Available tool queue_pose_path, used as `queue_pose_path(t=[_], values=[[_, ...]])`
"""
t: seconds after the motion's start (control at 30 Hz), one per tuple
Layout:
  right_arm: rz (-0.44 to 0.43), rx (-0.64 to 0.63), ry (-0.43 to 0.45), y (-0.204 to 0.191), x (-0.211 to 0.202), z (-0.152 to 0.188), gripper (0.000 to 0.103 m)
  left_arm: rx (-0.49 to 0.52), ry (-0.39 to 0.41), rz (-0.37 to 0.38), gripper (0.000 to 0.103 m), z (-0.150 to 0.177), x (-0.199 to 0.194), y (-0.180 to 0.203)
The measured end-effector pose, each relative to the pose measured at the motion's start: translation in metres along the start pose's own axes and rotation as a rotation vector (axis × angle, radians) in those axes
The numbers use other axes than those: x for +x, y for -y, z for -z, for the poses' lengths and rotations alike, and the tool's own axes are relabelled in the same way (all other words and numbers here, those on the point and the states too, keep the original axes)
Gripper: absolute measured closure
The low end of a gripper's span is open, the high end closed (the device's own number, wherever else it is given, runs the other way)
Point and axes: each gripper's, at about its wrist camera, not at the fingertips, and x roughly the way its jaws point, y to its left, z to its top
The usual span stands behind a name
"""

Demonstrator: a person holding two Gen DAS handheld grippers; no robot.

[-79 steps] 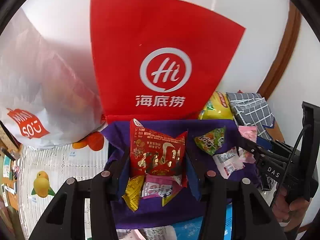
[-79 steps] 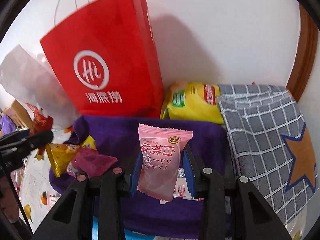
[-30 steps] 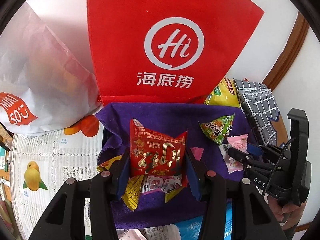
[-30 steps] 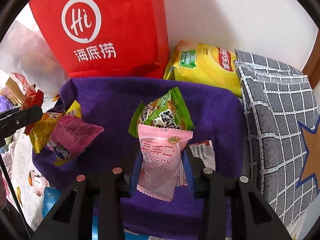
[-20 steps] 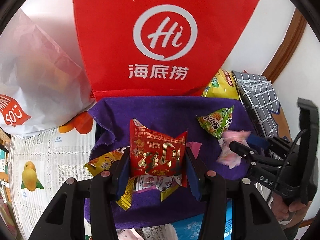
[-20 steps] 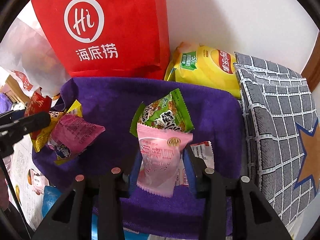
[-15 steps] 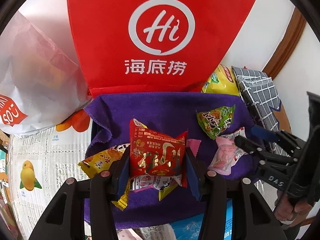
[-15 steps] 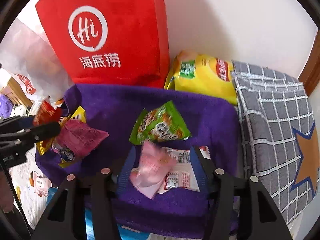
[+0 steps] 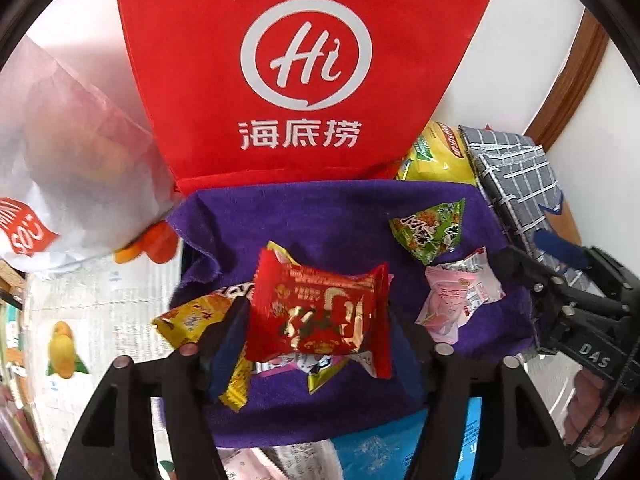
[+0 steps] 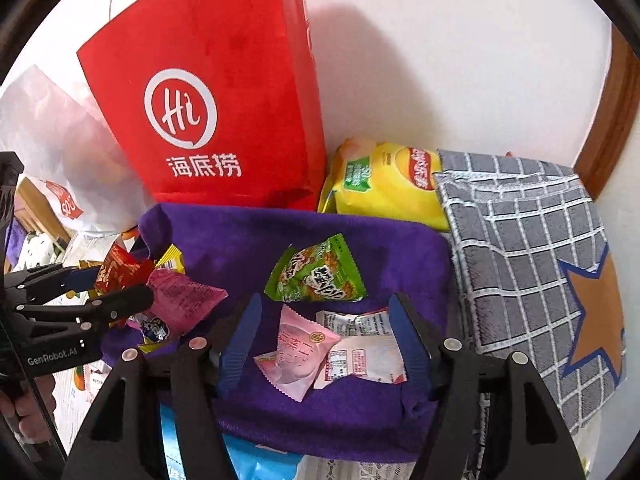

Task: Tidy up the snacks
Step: 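Open both tools to drop the pink candy and red packet onto the towel, then withdraw both tools from the towel toward the snacks beside the tissue pack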

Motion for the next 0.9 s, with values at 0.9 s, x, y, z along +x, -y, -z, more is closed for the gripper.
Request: queue_pose_path(t=[0.9], values=[[0.113, 0.055, 0.113, 0.009, -0.143, 0.110, 0.025, 0.053, 0.243, 0.030, 0.033, 0.063, -0.131, 0.027]])
